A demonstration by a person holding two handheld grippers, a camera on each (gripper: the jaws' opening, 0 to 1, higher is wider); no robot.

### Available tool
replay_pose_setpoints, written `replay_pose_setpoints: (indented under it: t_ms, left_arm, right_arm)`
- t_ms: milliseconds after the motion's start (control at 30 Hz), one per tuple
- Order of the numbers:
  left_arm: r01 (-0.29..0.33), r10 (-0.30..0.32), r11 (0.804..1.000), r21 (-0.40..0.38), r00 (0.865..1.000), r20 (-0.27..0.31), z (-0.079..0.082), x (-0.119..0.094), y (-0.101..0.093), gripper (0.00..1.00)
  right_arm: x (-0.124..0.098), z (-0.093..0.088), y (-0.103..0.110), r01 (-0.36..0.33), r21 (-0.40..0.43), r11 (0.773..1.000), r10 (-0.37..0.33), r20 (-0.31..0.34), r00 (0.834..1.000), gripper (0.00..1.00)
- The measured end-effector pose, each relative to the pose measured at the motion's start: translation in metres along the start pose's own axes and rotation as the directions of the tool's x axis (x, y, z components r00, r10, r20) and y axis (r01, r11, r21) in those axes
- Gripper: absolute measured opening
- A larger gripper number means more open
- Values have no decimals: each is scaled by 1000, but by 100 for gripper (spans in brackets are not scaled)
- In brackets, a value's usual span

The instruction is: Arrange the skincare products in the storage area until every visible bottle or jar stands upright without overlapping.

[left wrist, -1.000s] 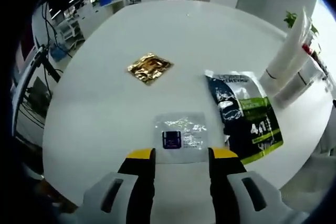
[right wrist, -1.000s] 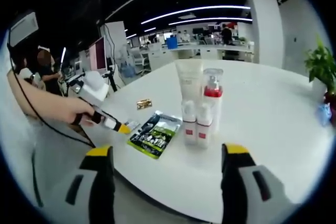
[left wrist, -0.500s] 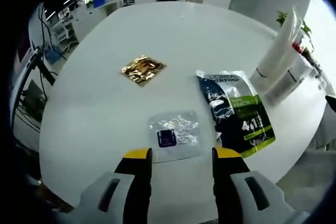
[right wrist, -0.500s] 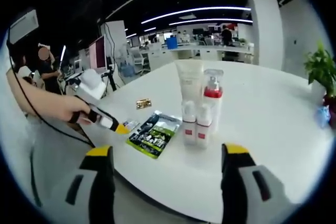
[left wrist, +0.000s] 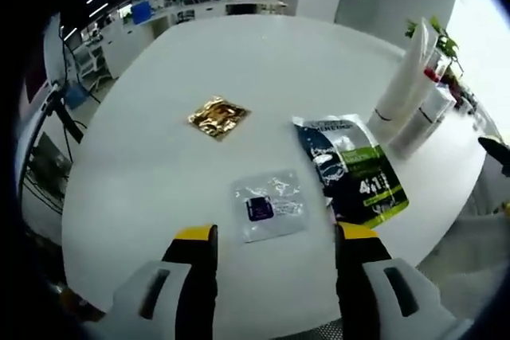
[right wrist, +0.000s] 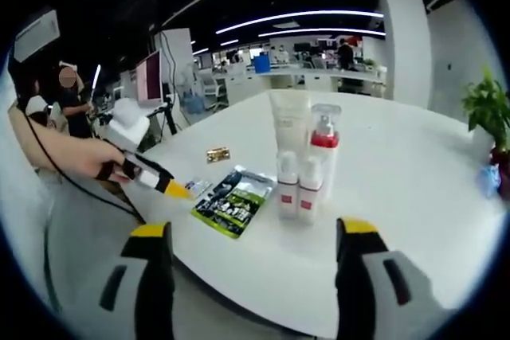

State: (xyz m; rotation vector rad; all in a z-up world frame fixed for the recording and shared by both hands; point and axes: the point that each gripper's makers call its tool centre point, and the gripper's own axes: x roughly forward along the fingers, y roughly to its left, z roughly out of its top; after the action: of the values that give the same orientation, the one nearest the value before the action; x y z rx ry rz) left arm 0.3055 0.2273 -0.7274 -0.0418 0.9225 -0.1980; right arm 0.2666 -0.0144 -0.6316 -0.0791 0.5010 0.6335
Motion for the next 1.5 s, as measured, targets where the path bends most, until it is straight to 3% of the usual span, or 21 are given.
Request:
replay_pose_setpoints:
  t_ms: [333,467,700,833,1100,1500]
  left_arm:
    - [57,-55,998,-37,998,44,0,-13,9,66]
    - [84,-82,996,-25,994,68,3,-18,10,74]
    - [109,-108,994,-9,989,105,9,-35,13,79]
    - [130,-123,991,-44,983,135,14,-42,19,83]
    - [158,-150,987,-30,972,183,17,-59,24,92]
    - [212,-218,976,51,945,245,27,-81,9,97]
  right_arm:
    - [0,-1,0,-1,7,1000,1,-6,1000,85]
    - [0,-1,-1,3,5,1000,-3,-5,1000,85]
    - [1,-1,-1,2,-1,1000,-2,-9,1000,85]
    - [2,-2,-1,1,-10,1000,-1,-15,1000,85]
    - [3,-4,0,2,-18,1000,-2,-29,1000,85]
    - [3,-6,0,0,-20,1000,-1,-40,999,84]
